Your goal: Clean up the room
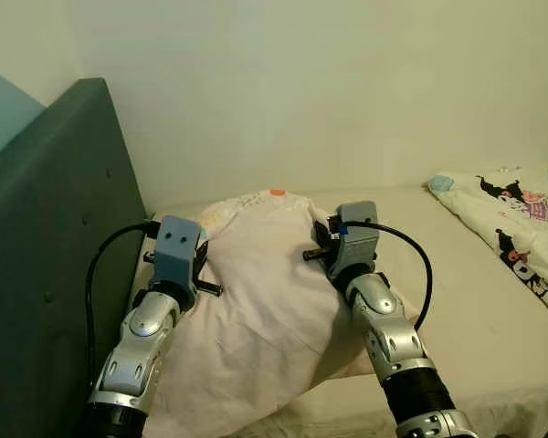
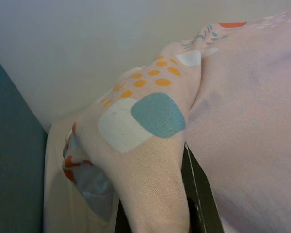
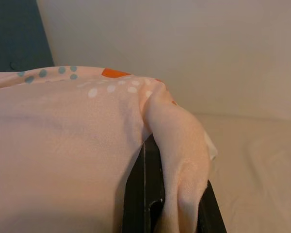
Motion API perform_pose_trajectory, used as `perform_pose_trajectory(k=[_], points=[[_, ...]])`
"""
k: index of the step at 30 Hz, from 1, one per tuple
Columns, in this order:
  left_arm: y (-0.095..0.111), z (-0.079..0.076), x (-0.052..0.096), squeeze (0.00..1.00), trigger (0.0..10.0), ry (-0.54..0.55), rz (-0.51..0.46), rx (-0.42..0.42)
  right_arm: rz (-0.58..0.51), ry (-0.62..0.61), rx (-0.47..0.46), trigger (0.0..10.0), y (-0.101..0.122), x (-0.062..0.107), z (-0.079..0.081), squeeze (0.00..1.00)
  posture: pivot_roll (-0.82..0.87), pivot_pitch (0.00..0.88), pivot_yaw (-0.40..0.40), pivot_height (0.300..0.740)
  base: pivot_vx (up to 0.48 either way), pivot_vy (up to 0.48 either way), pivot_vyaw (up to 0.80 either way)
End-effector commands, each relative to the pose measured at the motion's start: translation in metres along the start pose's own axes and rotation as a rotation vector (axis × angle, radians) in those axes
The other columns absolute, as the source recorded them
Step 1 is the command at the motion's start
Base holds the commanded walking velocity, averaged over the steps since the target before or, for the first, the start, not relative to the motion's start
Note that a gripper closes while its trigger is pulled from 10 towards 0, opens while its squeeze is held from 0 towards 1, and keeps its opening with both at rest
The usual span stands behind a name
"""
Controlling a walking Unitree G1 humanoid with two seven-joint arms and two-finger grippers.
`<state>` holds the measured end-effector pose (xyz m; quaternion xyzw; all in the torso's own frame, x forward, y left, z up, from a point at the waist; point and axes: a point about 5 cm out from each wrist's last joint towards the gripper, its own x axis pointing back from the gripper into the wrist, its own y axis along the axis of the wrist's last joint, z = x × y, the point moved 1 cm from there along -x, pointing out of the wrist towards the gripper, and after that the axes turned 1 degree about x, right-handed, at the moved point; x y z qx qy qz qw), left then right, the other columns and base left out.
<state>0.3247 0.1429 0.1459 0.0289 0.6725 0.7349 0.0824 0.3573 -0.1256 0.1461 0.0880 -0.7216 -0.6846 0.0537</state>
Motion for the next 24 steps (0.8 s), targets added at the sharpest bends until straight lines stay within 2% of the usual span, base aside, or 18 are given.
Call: perform_pose_trajectory(k=[1,7,17,24], points=[[0.0079,0.0123,0.0026,0.00,10.0,0.036,-0.045,-0.026,-0.023,-0.057,-0.010,10.0,0.0037,0.0015,-0.0102,0.00,-0.05,0.020,-0.006,0.716,0.000,0.472,0.00],[0.0073,0.0120,0.0031,0.00,10.0,0.035,-0.043,-0.025,-0.022,-0.061,-0.009,10.0,0.0033,0.0025,-0.0117,0.00,-0.05,0.022,-0.002,0.716,0.000,0.394,0.00],[0.0082,0.0138,0.0022,0.00,10.0,0.045,-0.048,-0.039,-0.024,-0.059,-0.013,10.0,0.0037,0.0010,-0.0103,0.00,-0.04,0.012,-0.004,0.716,0.000,0.000,0.00],[0.0096,0.0156,0.0032,0.00,10.0,0.045,-0.056,-0.089,-0.026,-0.051,-0.019,10.0,0.0033,-0.0006,-0.0069,0.00,-0.03,0.000,-0.005,0.716,0.000,0.000,0.00]])
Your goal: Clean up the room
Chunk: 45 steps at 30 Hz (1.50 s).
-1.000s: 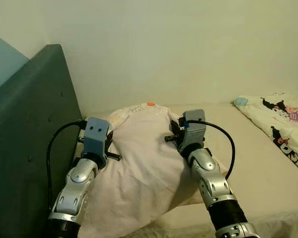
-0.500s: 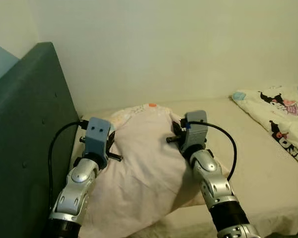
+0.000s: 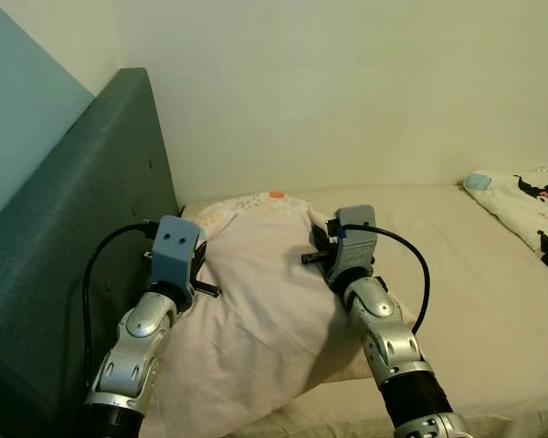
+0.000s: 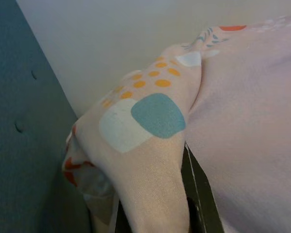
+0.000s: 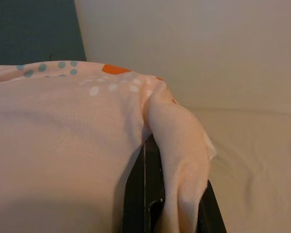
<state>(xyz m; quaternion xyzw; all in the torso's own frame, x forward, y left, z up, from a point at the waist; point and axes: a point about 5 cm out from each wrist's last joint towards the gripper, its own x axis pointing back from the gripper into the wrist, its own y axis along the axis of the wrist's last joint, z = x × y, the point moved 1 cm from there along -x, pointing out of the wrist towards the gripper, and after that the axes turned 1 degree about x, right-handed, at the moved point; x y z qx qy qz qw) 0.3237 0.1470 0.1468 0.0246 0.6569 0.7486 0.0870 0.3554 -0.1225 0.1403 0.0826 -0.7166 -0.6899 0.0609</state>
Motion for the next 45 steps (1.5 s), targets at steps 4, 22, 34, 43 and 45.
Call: perform_pose_trajectory(k=[4,22,34,43,45], points=[[0.010,0.009,-0.001,0.00,10.0,0.025,-0.051,-0.103,-0.045,-0.053,-0.006,10.0,0.009,-0.002,-0.010,0.00,-0.03,0.000,-0.003,0.716,0.000,-0.480,0.00],[0.004,0.013,-0.006,0.00,10.0,0.062,0.003,-0.054,-0.045,-0.064,0.003,10.0,0.012,-0.005,-0.016,0.00,-0.05,0.005,0.004,0.716,0.000,-0.053,0.00],[0.002,0.012,-0.006,0.00,10.0,0.063,0.016,-0.079,-0.037,-0.043,0.035,10.0,0.012,-0.006,-0.011,0.00,-0.04,0.010,0.000,0.716,0.000,0.000,0.00],[-0.002,0.012,-0.005,0.00,10.0,0.075,0.035,-0.051,-0.024,-0.043,0.031,10.0,0.009,-0.005,-0.011,0.00,-0.04,0.012,0.001,0.716,0.000,0.000,0.00],[-0.002,0.011,-0.005,0.00,10.0,0.074,0.034,-0.050,-0.016,-0.033,0.040,10.0,0.008,-0.005,-0.010,0.00,-0.05,0.013,-0.001,0.716,0.000,0.000,0.51]])
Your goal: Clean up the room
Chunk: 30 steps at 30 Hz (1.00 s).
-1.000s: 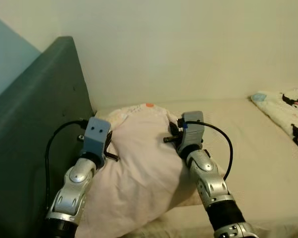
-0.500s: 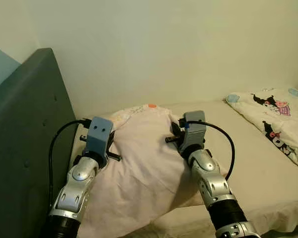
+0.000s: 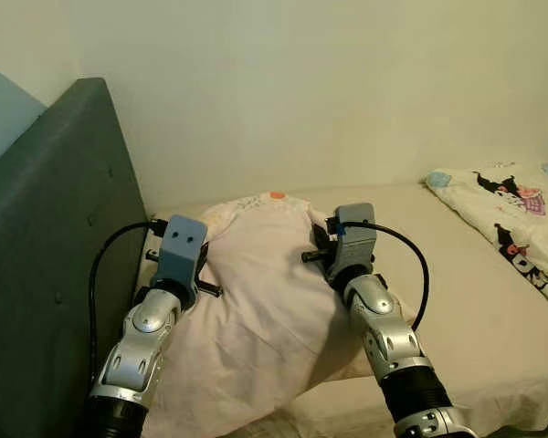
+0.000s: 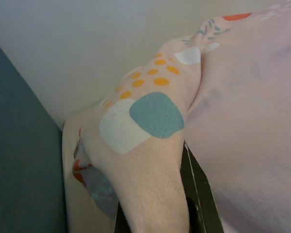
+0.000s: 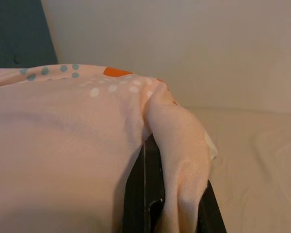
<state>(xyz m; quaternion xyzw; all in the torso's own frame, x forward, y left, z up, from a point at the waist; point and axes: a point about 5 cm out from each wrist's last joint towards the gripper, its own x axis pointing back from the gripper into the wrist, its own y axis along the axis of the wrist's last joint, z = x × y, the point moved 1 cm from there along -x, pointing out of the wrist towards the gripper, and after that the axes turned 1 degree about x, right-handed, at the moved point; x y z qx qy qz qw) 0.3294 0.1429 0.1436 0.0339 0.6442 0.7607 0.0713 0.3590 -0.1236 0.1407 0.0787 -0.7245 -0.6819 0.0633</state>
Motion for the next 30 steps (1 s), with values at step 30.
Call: perform_pose_trajectory(k=[30], points=[[-0.0053,0.0086,0.0066,0.00,10.0,0.024,0.035,-0.019,0.005,-0.011,0.016,10.0,-0.0003,0.0051,-0.0067,0.00,-0.05,0.026,0.007,0.716,0.000,0.000,0.80]])
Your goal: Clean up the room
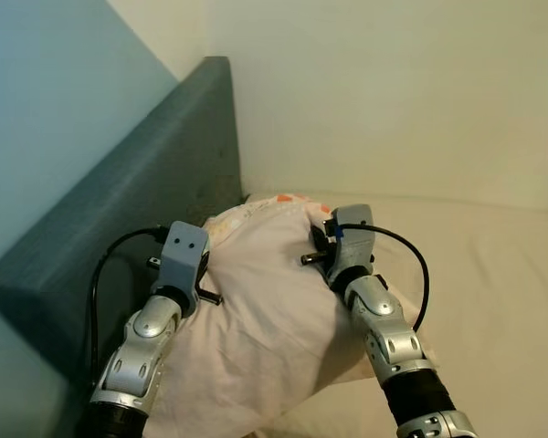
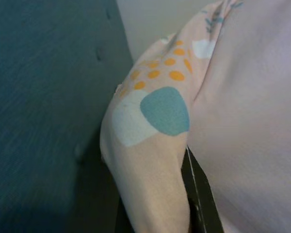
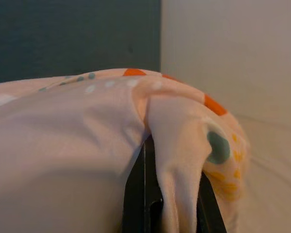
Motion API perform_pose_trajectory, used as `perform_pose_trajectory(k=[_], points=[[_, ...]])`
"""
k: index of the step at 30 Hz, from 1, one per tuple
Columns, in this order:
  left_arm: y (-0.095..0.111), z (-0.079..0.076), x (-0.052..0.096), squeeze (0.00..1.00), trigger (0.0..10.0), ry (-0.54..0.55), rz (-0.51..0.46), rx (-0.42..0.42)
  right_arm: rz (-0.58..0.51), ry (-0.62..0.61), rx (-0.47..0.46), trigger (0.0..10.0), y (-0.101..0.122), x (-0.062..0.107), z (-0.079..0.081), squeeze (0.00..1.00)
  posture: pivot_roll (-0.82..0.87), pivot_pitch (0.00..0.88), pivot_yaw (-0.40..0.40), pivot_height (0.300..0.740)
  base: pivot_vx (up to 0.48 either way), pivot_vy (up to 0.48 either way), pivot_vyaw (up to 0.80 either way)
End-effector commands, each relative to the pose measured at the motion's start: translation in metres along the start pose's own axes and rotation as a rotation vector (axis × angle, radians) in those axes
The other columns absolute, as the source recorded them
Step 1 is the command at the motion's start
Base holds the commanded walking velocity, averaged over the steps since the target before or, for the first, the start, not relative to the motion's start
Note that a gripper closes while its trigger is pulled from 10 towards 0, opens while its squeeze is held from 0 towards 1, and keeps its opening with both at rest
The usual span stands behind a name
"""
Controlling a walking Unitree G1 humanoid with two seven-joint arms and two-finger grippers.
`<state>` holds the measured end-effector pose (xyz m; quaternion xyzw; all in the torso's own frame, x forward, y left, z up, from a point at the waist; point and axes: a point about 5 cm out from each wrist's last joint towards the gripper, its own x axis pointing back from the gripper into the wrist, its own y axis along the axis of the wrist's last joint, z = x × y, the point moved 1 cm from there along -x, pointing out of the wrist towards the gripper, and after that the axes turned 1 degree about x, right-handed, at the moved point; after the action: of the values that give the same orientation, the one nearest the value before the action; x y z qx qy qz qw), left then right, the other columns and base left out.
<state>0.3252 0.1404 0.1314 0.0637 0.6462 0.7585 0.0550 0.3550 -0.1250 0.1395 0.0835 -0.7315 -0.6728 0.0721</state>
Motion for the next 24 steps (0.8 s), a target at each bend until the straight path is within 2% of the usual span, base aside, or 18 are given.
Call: perform_pose_trajectory(k=[1,17,19,21,24], points=[[0.0060,0.0134,0.0031,0.00,10.0,0.049,-0.028,-0.029,-0.002,-0.030,-0.006,10.0,0.0008,0.0010,-0.0061,0.00,-0.05,0.026,0.007,0.716,0.000,0.000,0.80],[0.0025,0.0123,0.0040,0.00,10.0,0.012,0.000,-0.037,0.005,-0.040,-0.012,10.0,-0.0007,0.0014,-0.0059,0.00,-0.04,0.016,0.012,0.716,0.000,0.000,0.80],[0.0028,0.0122,0.0033,0.00,10.0,0.002,0.001,-0.037,0.000,-0.047,-0.012,10.0,0.0001,0.0009,-0.0060,0.00,-0.04,0.016,0.014,0.716,0.000,0.000,0.56],[0.0031,0.0126,0.0026,0.00,10.0,-0.002,0.004,-0.033,0.004,-0.080,-0.067,10.0,-0.0011,0.0014,-0.0105,0.00,-0.05,0.023,0.018,0.716,0.000,0.000,0.00],[0.0032,0.0125,0.0024,0.00,10.0,-0.004,0.005,-0.031,0.008,-0.084,-0.071,10.0,-0.0019,0.0021,-0.0120,0.00,-0.05,0.027,0.019,0.716,0.000,0.000,0.00]])
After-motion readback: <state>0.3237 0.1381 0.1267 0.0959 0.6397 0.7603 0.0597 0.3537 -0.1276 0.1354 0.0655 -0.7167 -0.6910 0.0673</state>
